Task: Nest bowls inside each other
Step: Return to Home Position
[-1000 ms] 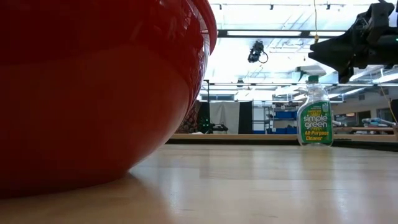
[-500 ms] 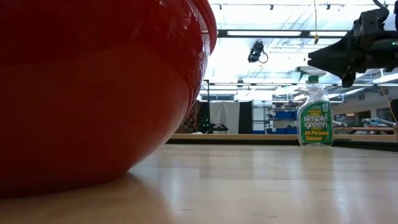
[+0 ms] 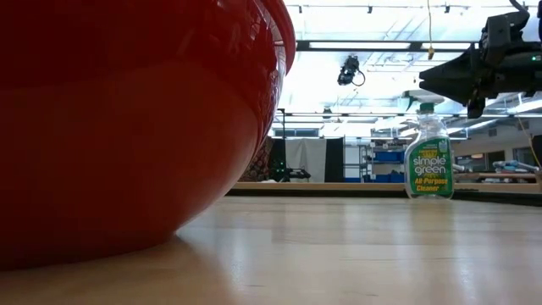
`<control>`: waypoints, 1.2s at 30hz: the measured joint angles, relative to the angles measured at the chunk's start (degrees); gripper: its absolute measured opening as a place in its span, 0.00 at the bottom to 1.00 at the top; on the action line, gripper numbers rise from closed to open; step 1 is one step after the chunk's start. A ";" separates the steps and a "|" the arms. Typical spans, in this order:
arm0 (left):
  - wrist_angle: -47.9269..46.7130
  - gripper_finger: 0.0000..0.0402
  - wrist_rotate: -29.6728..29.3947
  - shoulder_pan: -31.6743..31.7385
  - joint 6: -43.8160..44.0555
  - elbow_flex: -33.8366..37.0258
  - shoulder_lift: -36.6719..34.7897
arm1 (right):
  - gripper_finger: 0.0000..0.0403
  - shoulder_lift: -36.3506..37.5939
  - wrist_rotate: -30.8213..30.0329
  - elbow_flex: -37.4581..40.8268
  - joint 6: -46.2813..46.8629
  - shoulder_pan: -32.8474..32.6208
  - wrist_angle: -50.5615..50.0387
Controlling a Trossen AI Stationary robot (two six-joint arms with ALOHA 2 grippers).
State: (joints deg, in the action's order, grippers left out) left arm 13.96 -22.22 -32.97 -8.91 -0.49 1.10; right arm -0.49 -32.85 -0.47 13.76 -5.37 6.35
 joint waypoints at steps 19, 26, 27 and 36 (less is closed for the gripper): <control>-0.04 0.03 0.00 0.00 0.76 0.02 0.00 | 0.29 0.00 0.08 0.00 0.00 0.00 0.00; -0.07 0.03 -0.02 0.00 0.76 0.02 0.00 | 0.29 0.00 0.08 0.00 0.00 0.00 -0.02; -0.07 0.03 -0.02 0.00 0.76 0.02 0.00 | 0.29 0.00 0.08 0.00 0.00 0.00 -0.02; -0.07 0.03 -0.02 0.01 0.74 0.02 0.00 | 0.29 -0.02 0.08 0.00 0.00 0.00 -0.02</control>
State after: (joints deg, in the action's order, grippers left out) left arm 13.89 -22.24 -32.96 -8.16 -0.47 1.10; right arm -0.51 -32.77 -0.47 13.76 -5.37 6.33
